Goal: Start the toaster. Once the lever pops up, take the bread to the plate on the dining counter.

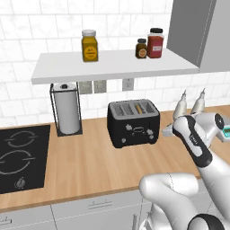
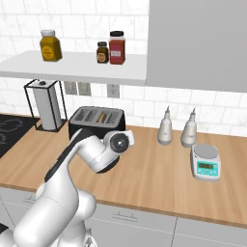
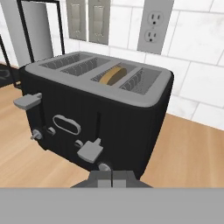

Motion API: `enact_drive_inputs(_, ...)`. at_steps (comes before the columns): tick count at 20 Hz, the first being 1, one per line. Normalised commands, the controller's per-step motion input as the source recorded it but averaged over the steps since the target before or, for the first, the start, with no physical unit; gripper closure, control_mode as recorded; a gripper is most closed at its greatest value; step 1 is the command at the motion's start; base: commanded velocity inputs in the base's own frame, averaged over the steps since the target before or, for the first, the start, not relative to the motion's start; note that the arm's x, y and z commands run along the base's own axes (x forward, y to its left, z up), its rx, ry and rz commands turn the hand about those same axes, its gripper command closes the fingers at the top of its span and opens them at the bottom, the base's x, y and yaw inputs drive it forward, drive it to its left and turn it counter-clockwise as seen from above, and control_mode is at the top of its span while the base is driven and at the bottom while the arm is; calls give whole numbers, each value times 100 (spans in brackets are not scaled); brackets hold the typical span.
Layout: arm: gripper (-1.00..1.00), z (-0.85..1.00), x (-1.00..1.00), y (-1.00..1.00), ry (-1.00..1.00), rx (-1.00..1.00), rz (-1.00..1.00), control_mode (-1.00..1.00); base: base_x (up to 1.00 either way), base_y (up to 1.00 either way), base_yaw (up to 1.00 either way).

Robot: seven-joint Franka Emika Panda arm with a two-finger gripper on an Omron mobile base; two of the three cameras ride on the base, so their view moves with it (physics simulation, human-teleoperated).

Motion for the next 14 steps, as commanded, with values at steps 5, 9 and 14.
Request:
enact_drive_inputs(5, 100, 0, 0, 0, 0, 0, 0, -100, 0, 0, 0)
enact_drive_inputs(9, 100, 0, 0, 0, 0, 0, 0, -100, 0, 0, 0)
enact_drive_inputs(14, 100, 0, 0, 0, 0, 0, 0, -100, 0, 0, 0)
